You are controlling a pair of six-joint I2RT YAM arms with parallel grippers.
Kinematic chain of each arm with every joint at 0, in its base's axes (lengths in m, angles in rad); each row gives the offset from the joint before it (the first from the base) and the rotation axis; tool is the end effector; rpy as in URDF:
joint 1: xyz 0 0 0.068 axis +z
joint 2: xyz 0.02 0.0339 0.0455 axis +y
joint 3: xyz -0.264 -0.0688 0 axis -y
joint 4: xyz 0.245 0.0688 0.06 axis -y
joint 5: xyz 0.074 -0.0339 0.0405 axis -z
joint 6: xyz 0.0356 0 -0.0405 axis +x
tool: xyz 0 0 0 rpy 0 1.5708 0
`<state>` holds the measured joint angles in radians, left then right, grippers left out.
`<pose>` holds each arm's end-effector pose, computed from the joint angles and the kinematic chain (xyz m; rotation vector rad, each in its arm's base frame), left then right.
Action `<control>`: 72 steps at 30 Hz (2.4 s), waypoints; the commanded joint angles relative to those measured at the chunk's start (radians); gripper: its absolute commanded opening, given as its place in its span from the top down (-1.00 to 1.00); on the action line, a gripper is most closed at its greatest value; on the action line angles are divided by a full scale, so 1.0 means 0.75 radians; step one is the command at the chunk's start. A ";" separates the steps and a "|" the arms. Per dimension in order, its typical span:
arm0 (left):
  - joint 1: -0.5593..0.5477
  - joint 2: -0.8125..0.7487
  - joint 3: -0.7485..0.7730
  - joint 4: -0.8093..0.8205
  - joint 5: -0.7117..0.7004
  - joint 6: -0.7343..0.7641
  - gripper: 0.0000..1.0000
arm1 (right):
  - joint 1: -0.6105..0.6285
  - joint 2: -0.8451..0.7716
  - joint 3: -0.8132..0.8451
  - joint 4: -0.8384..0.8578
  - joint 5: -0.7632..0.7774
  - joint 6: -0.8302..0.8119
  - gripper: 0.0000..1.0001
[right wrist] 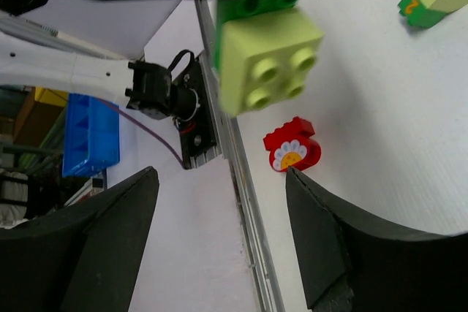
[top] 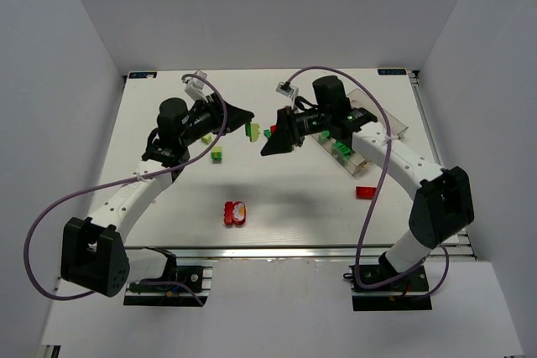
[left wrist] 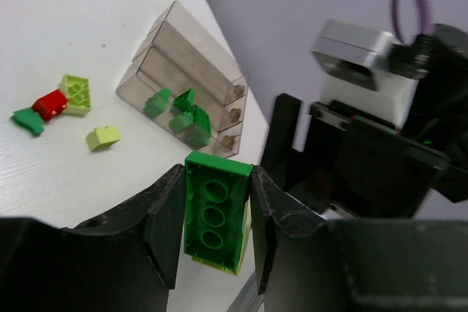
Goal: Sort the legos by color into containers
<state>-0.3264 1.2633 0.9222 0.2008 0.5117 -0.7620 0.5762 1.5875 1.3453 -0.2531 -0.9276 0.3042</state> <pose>0.2739 -0.1111 0.3250 0.0105 1.8570 -1.2197 0.2868 0.2203 0.3316 -0.9013 1.9868 1.4773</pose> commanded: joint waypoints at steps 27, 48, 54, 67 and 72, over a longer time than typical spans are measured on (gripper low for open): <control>-0.046 -0.040 -0.117 0.327 0.066 -0.228 1.00 | -0.038 0.141 0.137 0.396 -0.320 0.079 0.10; -0.017 -0.054 -0.107 0.178 0.036 -0.076 1.00 | -0.249 0.062 0.041 0.421 -0.418 0.061 1.00; -0.011 -0.011 -0.090 0.192 0.056 -0.080 1.00 | -0.333 0.021 0.065 0.055 -0.199 -0.238 1.00; -0.172 0.293 0.071 0.293 0.079 -0.133 1.00 | -0.660 -0.035 -0.104 -0.053 0.930 -0.729 1.00; -0.278 0.498 0.210 0.354 0.038 -0.142 1.00 | -0.686 0.049 -0.110 -0.002 1.016 -0.813 1.00</control>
<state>-0.4957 1.5864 1.0092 0.4122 0.5579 -0.8639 0.0650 1.5982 1.2541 -0.3103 -0.2584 -0.2306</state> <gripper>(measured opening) 0.464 0.429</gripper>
